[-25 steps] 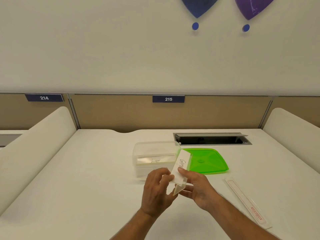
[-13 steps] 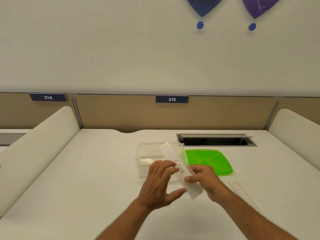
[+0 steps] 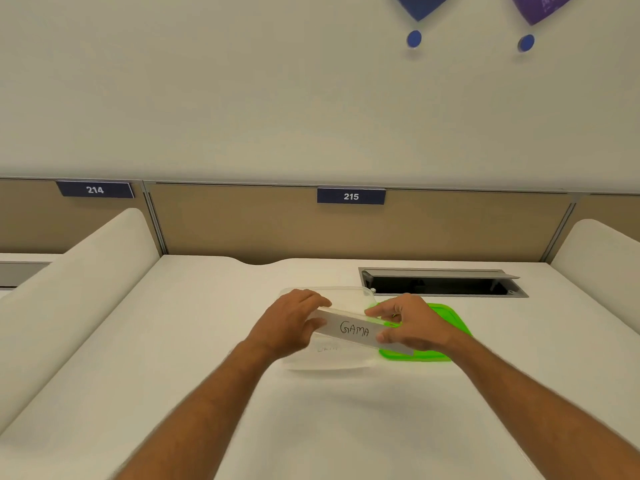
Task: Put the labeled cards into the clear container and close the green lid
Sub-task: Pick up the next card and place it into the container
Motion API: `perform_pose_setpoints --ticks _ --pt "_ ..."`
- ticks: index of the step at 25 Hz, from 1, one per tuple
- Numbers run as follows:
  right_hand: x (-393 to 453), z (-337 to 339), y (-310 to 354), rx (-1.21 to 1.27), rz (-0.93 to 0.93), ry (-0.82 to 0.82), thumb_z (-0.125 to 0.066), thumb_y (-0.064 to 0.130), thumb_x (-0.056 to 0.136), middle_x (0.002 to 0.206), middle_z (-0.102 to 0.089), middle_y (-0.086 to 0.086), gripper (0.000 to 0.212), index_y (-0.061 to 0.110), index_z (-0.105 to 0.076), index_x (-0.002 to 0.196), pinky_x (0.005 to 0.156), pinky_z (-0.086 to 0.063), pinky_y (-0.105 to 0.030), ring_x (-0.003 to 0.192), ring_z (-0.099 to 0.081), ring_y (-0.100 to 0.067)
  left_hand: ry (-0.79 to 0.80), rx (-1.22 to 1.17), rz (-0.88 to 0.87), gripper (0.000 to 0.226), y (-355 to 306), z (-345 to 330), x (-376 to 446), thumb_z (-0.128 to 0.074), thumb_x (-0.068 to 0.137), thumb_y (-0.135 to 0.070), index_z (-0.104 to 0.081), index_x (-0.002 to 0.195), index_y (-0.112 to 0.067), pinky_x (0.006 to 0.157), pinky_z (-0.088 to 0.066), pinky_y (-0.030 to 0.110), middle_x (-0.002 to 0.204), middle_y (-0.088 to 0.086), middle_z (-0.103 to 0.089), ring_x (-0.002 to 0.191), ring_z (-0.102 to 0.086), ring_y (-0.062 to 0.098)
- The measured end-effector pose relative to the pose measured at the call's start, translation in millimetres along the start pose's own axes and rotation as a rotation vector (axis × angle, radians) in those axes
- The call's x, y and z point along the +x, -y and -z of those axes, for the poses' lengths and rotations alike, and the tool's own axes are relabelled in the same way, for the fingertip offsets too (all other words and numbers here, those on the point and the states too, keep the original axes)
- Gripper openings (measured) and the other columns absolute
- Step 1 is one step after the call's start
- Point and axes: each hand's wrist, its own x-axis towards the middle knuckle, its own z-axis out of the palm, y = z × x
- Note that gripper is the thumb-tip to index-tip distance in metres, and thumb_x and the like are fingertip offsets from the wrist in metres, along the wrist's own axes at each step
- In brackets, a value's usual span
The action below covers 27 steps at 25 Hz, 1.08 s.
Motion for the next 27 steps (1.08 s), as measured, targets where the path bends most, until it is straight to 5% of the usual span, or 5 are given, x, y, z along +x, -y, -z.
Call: perform_pose_setpoints --ticks 8,17,27 --pt "57.4 -5.6 6.1 -0.354 0.092 0.029 -0.074 0.024 0.081 0.132 -0.060 0.005 0.050 0.028 -0.061 0.129 0.104 -0.036 -0.025 0.126 -0.049 -0.016 0.135 0.021 0.181 0.026 32.9 -4.6 18.4 -0.057 0.098 -0.021 -0.063 0.123 -0.022 0.085 -0.051 0.035 0.123 -0.005 -0.063 0.109 -0.057 0.019" --pt "106.3 -35.0 -9.7 -0.504 0.110 0.161 -0.074 0.023 0.082 0.131 -0.061 0.003 0.051 0.027 -0.059 0.130 0.100 -0.041 -0.027 0.119 -0.053 -0.016 0.452 0.092 0.346 0.029 59.7 -23.3 35.0 -0.066 0.091 -0.028 -0.065 0.119 -0.026 0.088 -0.048 0.032 0.120 -0.003 -0.066 0.110 -0.060 0.022" --pt "125.1 -64.1 -20.1 -0.620 0.112 0.322 -0.072 0.024 0.079 0.123 -0.065 -0.001 0.053 0.024 -0.059 0.131 0.094 -0.046 -0.031 0.114 -0.054 -0.021 0.697 0.231 0.336 0.032 63.9 -44.0 46.2 -0.072 0.084 -0.024 -0.067 0.115 -0.023 0.085 -0.053 0.035 0.119 0.004 -0.062 0.103 -0.062 0.025"
